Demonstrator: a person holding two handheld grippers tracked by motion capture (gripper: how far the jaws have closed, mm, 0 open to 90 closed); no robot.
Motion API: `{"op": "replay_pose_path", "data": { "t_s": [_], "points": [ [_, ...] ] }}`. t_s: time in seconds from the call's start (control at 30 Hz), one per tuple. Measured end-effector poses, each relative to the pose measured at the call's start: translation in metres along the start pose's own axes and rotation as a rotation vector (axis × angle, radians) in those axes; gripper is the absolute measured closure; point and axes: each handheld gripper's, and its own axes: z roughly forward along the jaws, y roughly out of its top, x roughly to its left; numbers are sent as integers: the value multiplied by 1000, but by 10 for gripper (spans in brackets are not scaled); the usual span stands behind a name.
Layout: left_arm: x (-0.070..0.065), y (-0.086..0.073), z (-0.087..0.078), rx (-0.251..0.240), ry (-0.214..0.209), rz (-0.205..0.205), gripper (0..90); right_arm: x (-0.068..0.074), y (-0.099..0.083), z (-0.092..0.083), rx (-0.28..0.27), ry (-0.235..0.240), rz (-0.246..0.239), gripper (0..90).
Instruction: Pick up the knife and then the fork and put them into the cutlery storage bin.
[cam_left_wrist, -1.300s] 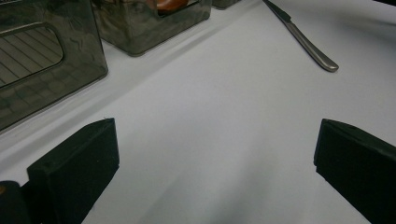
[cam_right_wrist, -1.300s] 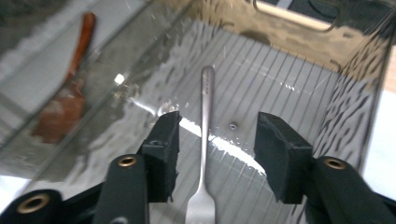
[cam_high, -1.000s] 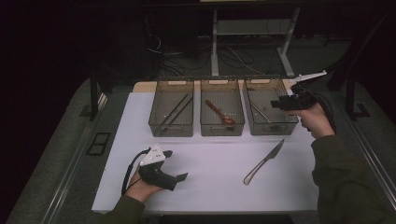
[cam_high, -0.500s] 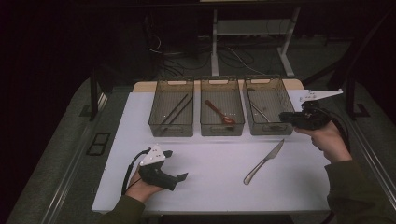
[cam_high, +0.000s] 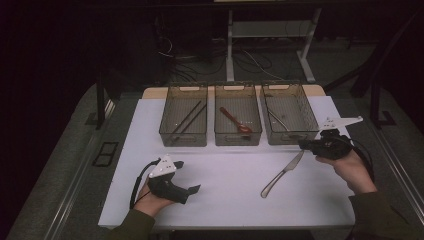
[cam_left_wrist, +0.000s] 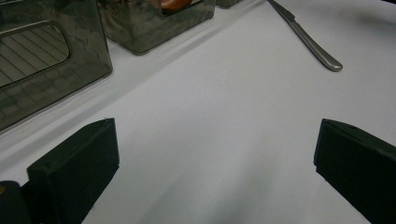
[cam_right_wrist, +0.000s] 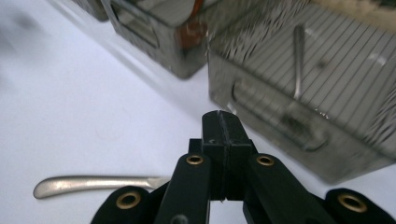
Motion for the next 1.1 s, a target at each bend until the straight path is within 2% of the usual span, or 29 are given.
{"op": "replay_pose_path", "data": {
  "t_s": [0.2, 0.4, 0.73, 1.1],
  "points": [
    [0, 0, -1, 2, 6, 1, 0, -2, -14, 19, 84, -20, -10, 887],
    [0, -1, -1, 2, 8, 1, 0, -3, -19, 35, 135, -32, -12, 887],
    [0, -1, -1, 5, 6, 4, 0, -5, -19, 59, 187, -63, -31, 887],
    [-1, -1, -1, 10, 6, 7, 0, -6, -19, 69, 203, -83, -45, 888]
  ]
}}
